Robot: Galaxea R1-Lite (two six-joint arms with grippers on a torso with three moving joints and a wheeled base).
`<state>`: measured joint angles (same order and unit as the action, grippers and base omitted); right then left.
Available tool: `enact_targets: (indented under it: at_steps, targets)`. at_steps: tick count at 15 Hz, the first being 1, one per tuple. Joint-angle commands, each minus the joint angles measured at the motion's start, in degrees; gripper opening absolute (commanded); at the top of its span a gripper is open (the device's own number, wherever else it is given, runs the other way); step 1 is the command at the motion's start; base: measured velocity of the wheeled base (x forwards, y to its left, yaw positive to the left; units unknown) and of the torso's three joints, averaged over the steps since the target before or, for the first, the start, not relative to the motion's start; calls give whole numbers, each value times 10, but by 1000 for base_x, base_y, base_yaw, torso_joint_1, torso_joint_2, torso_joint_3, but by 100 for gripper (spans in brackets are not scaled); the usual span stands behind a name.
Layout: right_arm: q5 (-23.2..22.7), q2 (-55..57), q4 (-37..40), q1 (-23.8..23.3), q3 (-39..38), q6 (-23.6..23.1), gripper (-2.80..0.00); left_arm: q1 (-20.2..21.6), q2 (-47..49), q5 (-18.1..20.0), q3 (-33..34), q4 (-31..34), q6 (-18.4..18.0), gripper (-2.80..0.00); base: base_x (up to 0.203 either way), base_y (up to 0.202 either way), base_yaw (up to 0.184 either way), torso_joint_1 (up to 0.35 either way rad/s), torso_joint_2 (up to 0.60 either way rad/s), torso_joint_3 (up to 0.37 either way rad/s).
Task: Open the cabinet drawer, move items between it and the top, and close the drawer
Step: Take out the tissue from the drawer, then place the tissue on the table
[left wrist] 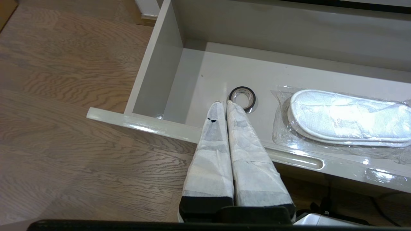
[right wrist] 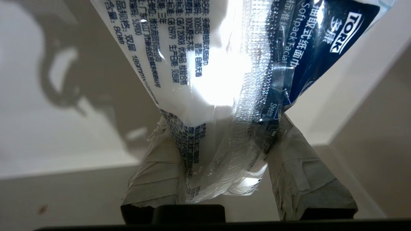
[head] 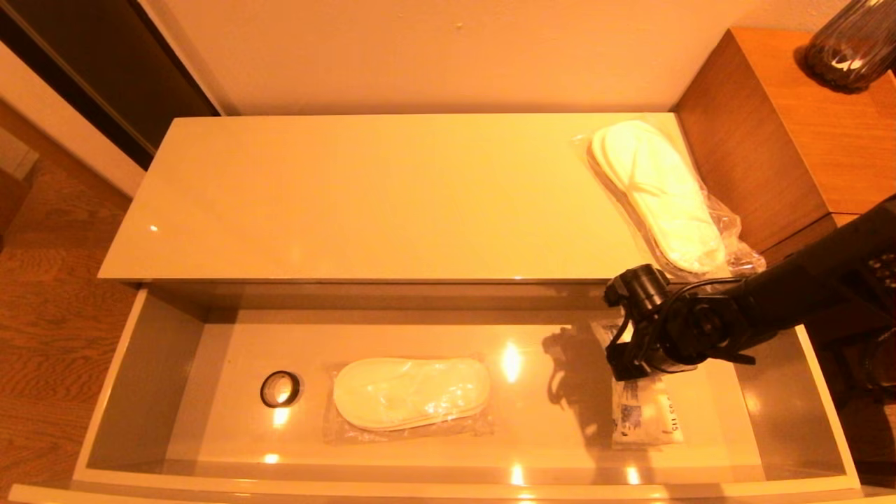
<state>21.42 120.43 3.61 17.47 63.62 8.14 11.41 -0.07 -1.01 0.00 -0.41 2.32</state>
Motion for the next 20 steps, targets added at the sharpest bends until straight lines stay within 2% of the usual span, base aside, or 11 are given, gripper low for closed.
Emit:
enact_targets:
  at_steps: [1,4,10,14,17,20]
  targets:
    - [1,-48,48,0,21,1,-280,0,-22,0,1,0,1,-280,0,0,0,0,0,0]
    - [-1,-90,108,1,33,0,-280,0,-22,0,1,0,1,-280,0,0,0,0,0,0]
    - [-32,-205,260,15,31,14,-280,0,-22,0,1,0,1,-280,0,0,0,0,0,0]
    - [-31,-238,288,15,38,16,-280,0,-22,0,1,0,1,-280,0,0,0,0,0,0]
    - [-29,-246,334,16,127,15,-280,0,-22,0,1,0,1,-280,0,0,0,0,0,0]
    - [-29,-215,406,22,311,9,-280,0,-22,0,2,0,1,-280,0,0,0,0,0,0]
